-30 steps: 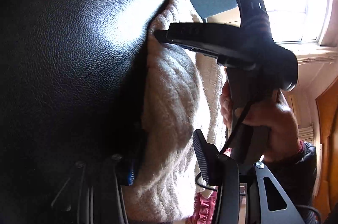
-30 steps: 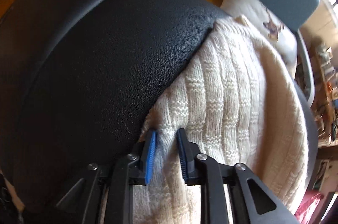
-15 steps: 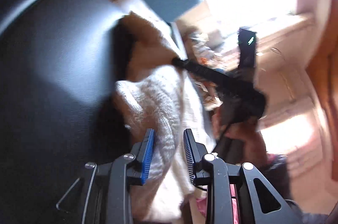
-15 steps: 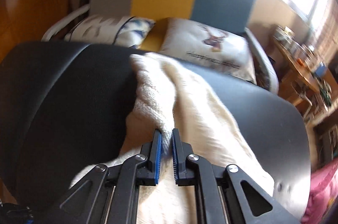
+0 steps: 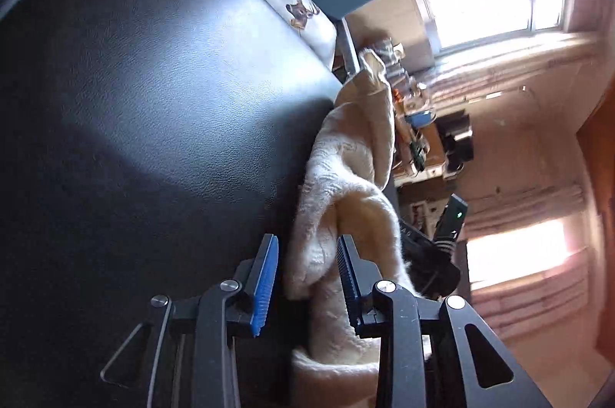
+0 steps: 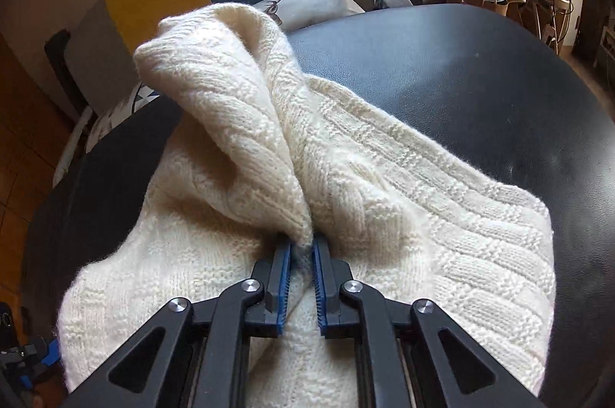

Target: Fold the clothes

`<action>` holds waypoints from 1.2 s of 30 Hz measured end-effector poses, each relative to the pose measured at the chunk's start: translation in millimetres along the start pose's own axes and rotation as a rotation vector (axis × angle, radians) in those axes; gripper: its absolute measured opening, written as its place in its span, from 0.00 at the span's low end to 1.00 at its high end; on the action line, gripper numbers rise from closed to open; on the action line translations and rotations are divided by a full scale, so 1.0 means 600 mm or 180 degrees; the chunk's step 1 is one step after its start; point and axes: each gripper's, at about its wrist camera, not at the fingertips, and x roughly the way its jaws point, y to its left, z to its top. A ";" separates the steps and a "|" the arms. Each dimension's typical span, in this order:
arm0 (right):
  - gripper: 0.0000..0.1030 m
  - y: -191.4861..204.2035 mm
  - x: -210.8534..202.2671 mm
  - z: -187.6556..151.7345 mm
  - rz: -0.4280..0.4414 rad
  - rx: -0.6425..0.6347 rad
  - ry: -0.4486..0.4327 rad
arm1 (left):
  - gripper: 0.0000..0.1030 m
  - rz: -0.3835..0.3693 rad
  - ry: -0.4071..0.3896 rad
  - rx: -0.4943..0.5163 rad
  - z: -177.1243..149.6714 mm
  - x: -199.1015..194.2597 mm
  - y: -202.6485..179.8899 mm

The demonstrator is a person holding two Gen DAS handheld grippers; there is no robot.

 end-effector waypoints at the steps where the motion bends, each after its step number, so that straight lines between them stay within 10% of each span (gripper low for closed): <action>1: 0.09 0.003 0.000 -0.003 0.0039 0.0027 -0.0003 | 0.31 0.0067 0.0050 0.0161 0.002 0.001 0.000; 4: 0.09 0.004 -0.005 -0.011 0.0158 0.0105 -0.0006 | 0.31 0.0167 0.0206 0.0514 0.002 -0.003 0.015; 14: 0.12 -0.040 0.013 0.007 0.0345 0.0225 0.0007 | 0.33 0.0246 0.0486 0.0248 -0.024 0.074 0.041; 19: 0.14 -0.037 -0.004 -0.002 0.0388 0.0295 0.0049 | 0.07 0.0284 0.0223 0.0132 -0.012 0.068 0.042; 31: 0.14 0.033 0.065 0.061 -0.0006 -0.0275 0.0191 | 0.00 0.0769 -0.0786 0.0958 0.093 -0.118 -0.059; 36: 0.14 0.044 0.064 0.056 -0.0119 -0.0321 0.0226 | 0.00 0.0735 -0.0369 0.0558 0.100 -0.128 0.030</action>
